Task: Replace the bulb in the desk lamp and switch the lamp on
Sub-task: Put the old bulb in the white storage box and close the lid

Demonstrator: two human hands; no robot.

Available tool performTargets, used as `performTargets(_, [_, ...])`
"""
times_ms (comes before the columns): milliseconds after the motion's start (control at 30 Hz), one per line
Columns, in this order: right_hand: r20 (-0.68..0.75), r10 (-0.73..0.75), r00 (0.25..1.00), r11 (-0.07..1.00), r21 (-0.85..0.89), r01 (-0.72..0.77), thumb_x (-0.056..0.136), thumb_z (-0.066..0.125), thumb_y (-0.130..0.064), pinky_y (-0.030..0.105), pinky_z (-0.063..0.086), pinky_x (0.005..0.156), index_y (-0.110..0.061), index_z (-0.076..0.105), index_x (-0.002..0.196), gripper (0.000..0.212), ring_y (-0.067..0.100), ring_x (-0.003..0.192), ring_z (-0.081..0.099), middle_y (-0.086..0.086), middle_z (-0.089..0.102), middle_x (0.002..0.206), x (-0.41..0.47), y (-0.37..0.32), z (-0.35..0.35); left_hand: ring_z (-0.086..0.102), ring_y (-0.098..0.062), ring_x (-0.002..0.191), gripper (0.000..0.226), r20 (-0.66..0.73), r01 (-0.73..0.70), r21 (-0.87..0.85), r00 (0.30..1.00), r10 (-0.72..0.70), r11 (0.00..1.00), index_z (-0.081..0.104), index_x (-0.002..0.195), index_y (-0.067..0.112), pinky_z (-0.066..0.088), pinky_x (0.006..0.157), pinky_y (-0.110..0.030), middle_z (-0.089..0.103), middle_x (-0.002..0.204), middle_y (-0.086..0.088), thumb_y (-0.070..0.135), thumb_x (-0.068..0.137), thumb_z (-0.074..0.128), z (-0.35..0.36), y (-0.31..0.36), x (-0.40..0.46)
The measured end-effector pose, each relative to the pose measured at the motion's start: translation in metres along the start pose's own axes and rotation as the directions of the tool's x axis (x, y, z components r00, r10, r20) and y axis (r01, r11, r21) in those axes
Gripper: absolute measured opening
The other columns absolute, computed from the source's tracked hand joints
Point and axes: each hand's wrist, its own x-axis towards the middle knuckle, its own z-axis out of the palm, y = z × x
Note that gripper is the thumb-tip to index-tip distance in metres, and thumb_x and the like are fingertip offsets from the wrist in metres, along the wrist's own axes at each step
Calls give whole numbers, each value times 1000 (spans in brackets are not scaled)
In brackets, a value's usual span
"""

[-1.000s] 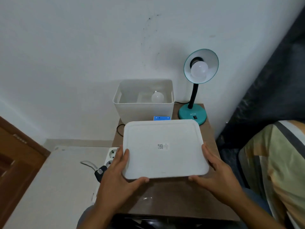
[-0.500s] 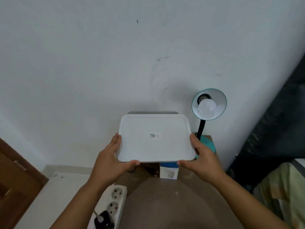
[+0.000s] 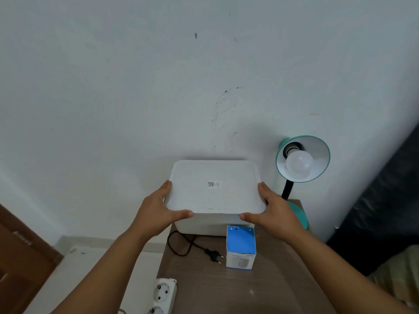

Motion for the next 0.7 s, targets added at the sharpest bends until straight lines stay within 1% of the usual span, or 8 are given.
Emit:
performTargets(133, [3, 7, 1000, 1000, -13, -7, 67, 82, -45, 33, 24, 117, -16, 17, 152, 111, 15, 145, 21, -2, 16, 160, 6, 3, 3, 40, -15, 137, 117, 17, 8, -10, 1000, -8, 1000, 23, 155, 16, 38, 104, -26, 33, 157, 6, 41, 63, 90, 4, -2, 9])
performTargets(267, [13, 18, 1000, 1000, -19, -18, 67, 82, -45, 35, 24, 117, -16, 18, 152, 110, 15, 145, 21, -2, 15, 160, 9, 5, 3, 45, -12, 126, 114, 15, 5, -5, 1000, -5, 1000, 24, 155, 16, 40, 95, -23, 40, 149, 10, 41, 64, 89, 7, -4, 12])
performTargets(333, [15, 16, 1000, 1000, -25, -15, 67, 82, -45, 36, 24, 117, -16, 18, 152, 110, 15, 145, 21, -2, 15, 160, 9, 4, 3, 49, -9, 117, 110, 25, 6, -1, 1000, -6, 1000, 31, 153, 17, 42, 87, -21, 45, 140, 15, 44, 63, 89, 5, -5, 14])
performTargets(367, [15, 15, 1000, 999, -29, -14, 67, 82, -45, 36, 24, 117, -16, 18, 152, 110, 16, 145, 21, -2, 15, 160, 10, 3, 3, 53, -9, 113, 106, 37, 6, 0, 999, -6, 1000, 37, 150, 18, 44, 81, -19, 51, 137, 14, 47, 61, 89, 5, -7, 15])
performTargets(433, [18, 14, 1000, 999, -35, -13, 68, 82, -45, 34, 24, 117, -16, 18, 152, 109, 16, 145, 20, -2, 15, 160, 11, 1, 3, 59, -9, 103, 91, 51, 6, 11, 999, -6, 1000, 49, 137, 21, 45, 68, -15, 60, 121, 12, 49, 60, 89, 3, -10, 18])
performTargets(500, [30, 14, 999, 999, -38, -12, 68, 81, -45, 33, 23, 116, -16, 18, 152, 109, 16, 145, 20, -2, 15, 160, 12, 0, 3, 61, -8, 100, 81, 60, 24, -6, 998, -23, 1000, 54, 128, 23, 46, 66, -17, 63, 112, 12, 48, 59, 89, 1, -12, 20])
performTargets(600, [44, 12, 999, 999, -46, -10, 68, 81, -48, 31, 21, 116, -16, 17, 152, 110, 15, 145, 19, -1, 14, 160, 14, -1, 3, 62, -12, 100, 78, 74, 43, -14, 996, -42, 999, 55, 125, 22, 46, 65, -19, 63, 112, 8, 47, 60, 89, 2, -16, 22])
performTargets(700, [52, 21, 998, 998, -68, -18, 69, 79, -49, 32, 21, 117, -15, 17, 152, 109, 16, 145, 19, -1, 14, 160, 14, -1, 2, 59, -15, 107, 93, 93, 65, -5, 994, -64, 998, 49, 136, 16, 45, 69, -19, 59, 124, 4, 51, 59, 89, 4, -18, 24])
